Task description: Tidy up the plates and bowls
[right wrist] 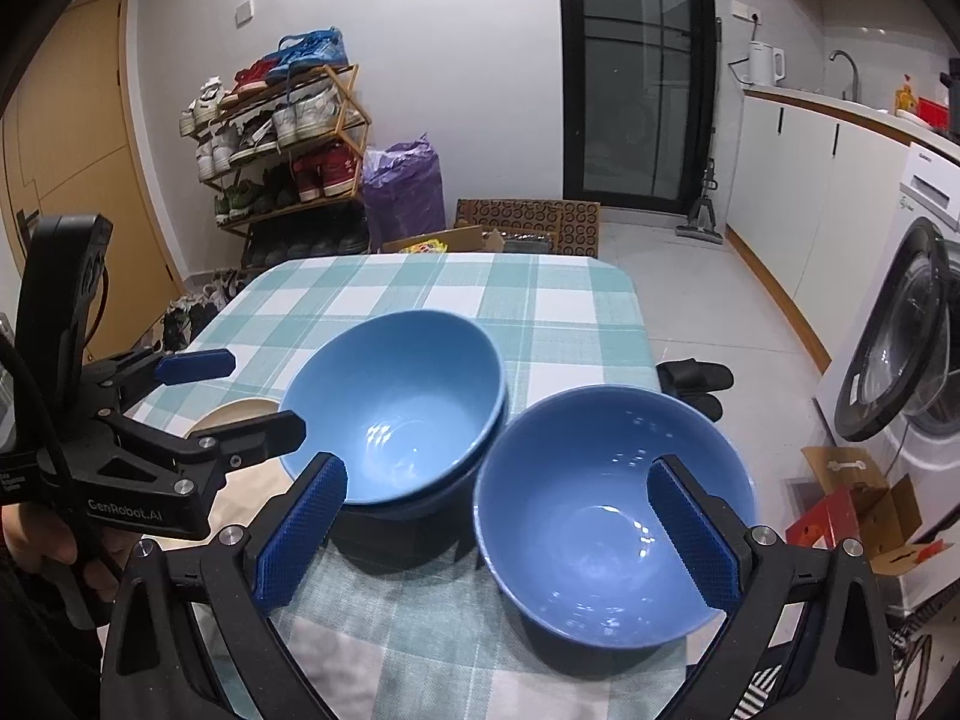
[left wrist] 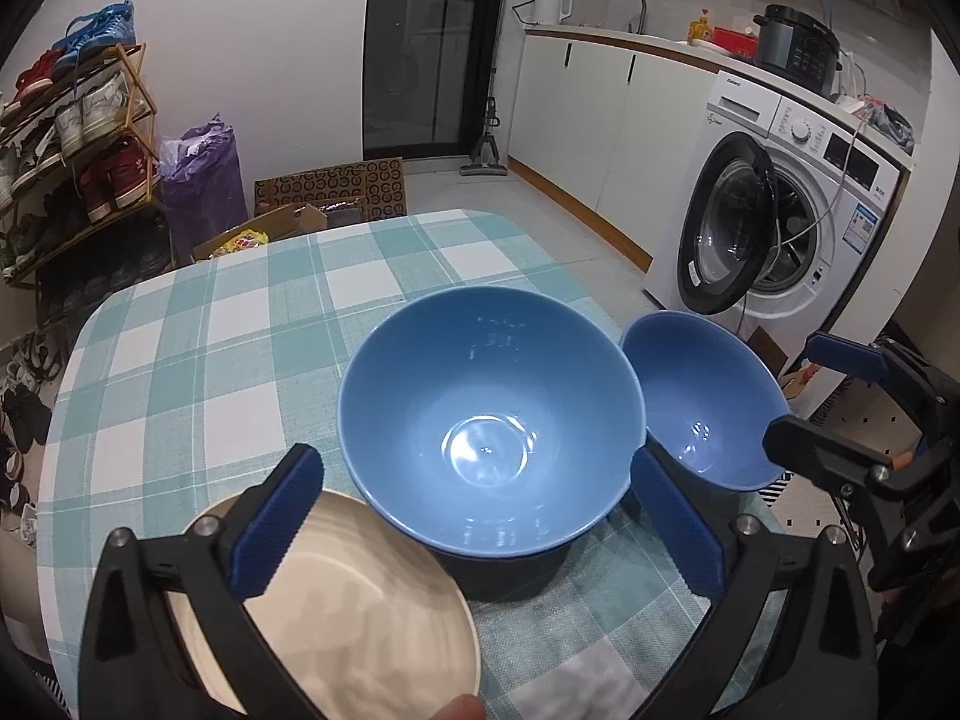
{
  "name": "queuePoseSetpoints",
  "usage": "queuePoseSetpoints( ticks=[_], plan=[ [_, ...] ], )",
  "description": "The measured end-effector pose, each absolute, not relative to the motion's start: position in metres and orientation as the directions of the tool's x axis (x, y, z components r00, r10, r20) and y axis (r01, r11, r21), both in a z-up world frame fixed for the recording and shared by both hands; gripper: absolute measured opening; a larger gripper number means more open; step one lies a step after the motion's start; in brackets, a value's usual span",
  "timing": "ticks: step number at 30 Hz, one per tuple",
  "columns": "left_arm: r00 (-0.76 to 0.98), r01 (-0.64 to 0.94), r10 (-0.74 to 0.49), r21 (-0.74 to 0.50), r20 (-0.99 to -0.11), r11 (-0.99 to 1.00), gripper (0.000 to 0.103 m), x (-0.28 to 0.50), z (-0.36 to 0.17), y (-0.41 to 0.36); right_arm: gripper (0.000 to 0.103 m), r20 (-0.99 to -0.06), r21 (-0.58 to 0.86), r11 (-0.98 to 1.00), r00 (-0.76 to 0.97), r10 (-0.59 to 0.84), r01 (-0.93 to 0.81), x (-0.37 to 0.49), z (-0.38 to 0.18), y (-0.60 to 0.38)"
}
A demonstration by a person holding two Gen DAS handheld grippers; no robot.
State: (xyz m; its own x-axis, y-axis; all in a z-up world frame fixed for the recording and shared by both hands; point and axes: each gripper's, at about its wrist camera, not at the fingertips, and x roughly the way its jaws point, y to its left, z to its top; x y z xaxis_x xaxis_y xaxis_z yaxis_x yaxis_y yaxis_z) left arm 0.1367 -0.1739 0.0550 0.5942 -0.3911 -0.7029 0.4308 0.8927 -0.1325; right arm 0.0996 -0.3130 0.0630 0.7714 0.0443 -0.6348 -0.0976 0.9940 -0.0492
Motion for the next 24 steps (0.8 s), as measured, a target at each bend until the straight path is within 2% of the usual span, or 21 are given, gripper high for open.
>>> queuePoseSetpoints(
  ticks=[16,24],
  plan=[
    [0.582,0.46,-0.41,-0.131,-0.702,0.878,0.103,0.126,0.052,-0.197,0.102,-0.615,-0.008,1.0,0.788,0.004,-0.011,0.073,0.069,-0.349],
    [0.548,0.535,-0.472,-0.144,-0.69,0.832,0.102,0.116,0.056,-0.212,0.102,-0.608,0.01,1.0,0.794,-0.016,0.028,0.062,0.069,-0.366]
  ],
)
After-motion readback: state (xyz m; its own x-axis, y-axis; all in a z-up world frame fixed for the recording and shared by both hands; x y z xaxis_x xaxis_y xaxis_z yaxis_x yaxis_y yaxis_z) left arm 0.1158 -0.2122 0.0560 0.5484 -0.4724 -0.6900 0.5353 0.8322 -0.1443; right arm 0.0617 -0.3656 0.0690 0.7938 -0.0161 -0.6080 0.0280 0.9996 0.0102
